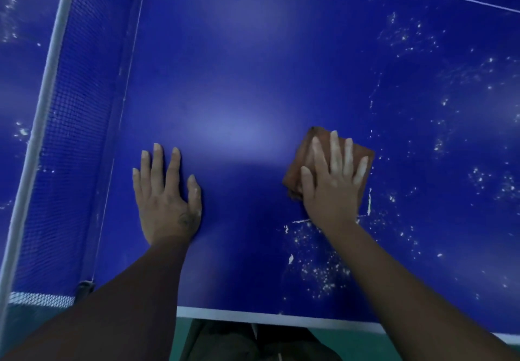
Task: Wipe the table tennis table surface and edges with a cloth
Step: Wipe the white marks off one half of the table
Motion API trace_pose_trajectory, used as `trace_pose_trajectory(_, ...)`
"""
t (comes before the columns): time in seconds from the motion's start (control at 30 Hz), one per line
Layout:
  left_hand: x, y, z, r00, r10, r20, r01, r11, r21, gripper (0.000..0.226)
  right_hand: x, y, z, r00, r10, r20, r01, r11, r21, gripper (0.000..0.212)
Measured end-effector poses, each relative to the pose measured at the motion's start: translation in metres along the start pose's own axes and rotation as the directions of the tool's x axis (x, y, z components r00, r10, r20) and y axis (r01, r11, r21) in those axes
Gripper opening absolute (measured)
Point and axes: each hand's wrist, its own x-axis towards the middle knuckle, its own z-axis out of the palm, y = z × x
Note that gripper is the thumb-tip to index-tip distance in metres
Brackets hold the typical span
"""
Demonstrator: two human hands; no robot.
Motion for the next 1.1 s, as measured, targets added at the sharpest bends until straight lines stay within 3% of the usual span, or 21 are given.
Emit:
trace_pose_trajectory(0.07,0.0,-0.001,0.001,1.0,0.005,-0.002,-0.005,1.0,0.004,0.061,-0.003,-0.038,0.005,0.999,-0.024,-0.024,0.025,0.999,0.033,0.062)
trace_pose_trajectory(0.2,-0.001,-0.002,0.002,1.0,0.004,-0.001,-0.004,1.0,-0.001,0.061,-0.034,-0.098,0.023,0.976,-0.212,-0.051,0.216,0.971,0.101,0.061)
trace_pose_trajectory(0.37,-0.001,-0.003,0.003,1.0,0.015,-0.025,-0.015,1.0,-0.002,0.06,-0.067,-0.052,0.03,0.951,-0.308,-0.028,0.309,0.949,0.062,0.062)
trace_pose_trajectory(0.43,-0.002,-0.002,0.003,0.999,0.017,-0.029,-0.017,1.0,-0.003,0.06,-0.072,-0.014,0.022,0.971,-0.24,-0.016,0.24,0.971,0.016,0.062)
trace_pose_trajectory(0.53,-0.001,-0.001,0.002,0.999,0.025,-0.039,-0.025,1.0,-0.003,0.06,-0.069,0.015,0.009,1.0,-0.02,-0.016,0.02,1.0,-0.024,0.062)
trace_pose_trajectory(0.7,-0.002,-0.001,0.001,1.0,0.02,-0.009,-0.02,1.0,0.001,0.062,-0.044,-0.043,0.007,0.948,0.32,-0.009,-0.319,0.946,0.055,0.068)
trace_pose_trajectory(0.93,-0.003,-0.005,-0.003,0.998,0.046,0.03,-0.045,0.998,-0.041,0.063,-0.082,-0.139,0.028,0.991,0.051,-0.122,-0.048,0.998,0.027,0.06)
trace_pose_trajectory(1.0,-0.005,-0.01,-0.006,0.997,0.056,0.057,-0.051,0.995,-0.089,0.062,-0.102,-0.135,0.032,0.993,-0.033,-0.116,0.038,0.999,0.039,0.059)
trace_pose_trajectory(1.1,-0.02,-0.027,-0.013,0.972,0.221,0.083,-0.208,0.968,-0.136,0.062,-0.124,-0.097,0.03,0.992,-0.091,-0.089,0.092,0.996,0.01,0.059)
